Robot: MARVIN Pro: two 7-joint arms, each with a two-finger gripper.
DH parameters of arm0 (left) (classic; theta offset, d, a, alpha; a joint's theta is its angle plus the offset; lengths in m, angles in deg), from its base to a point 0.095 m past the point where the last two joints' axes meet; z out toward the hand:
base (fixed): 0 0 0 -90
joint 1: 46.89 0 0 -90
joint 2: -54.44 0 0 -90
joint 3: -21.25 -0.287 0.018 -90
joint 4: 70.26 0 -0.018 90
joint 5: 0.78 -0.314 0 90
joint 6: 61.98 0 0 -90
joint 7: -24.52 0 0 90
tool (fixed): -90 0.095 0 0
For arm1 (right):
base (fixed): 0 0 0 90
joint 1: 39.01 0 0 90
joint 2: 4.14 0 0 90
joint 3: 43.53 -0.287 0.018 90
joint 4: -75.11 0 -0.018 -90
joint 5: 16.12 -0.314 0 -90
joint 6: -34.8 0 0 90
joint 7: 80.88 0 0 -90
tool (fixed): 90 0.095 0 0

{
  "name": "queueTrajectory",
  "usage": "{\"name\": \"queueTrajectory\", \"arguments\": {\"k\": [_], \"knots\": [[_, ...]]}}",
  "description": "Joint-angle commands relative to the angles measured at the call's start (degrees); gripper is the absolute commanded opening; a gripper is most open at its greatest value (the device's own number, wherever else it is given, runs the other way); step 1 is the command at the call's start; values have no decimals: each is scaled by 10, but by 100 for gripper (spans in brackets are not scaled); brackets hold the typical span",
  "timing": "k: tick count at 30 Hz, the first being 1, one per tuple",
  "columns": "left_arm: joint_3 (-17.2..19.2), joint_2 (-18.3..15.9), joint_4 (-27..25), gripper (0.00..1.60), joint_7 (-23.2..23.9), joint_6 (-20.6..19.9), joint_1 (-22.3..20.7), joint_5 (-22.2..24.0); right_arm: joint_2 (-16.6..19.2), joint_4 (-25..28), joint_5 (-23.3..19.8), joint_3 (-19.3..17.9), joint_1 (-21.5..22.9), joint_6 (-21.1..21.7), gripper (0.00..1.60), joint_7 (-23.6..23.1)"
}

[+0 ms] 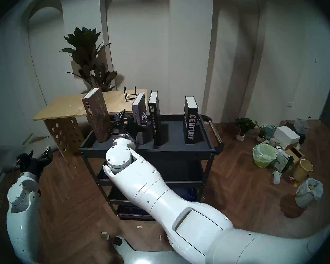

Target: Sort the books onto the shelf by size, largest to the left

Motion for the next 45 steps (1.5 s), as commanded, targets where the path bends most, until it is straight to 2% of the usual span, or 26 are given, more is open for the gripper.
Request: {"name": "queueTrajectory", "arguments": {"k": [1, 8, 18, 42, 43, 45], "knots": [[-2, -3, -9, 160, -4, 0, -12, -3, -14, 14, -15, -6, 17, -1, 160, -17], [-6, 0, -14, 160, -7, -1, -12, -5, -12, 8, -18, -9, 22, 0, 160, -14], [-12, -1, -13, 160, -10, -2, -13, -5, -29, -66, -12, -10, 59, -25, 160, -15], [-14, -3, -3, 160, -15, -2, -21, -2, -66, -178, -14, -26, 116, -64, 160, -26], [-14, -3, -3, 160, -15, -2, -21, -2, -67, -182, -14, -27, 118, -65, 144, -26], [-14, -4, -2, 160, -15, -2, -21, -2, -70, -190, -13, -27, 122, -70, 137, -27]]}}
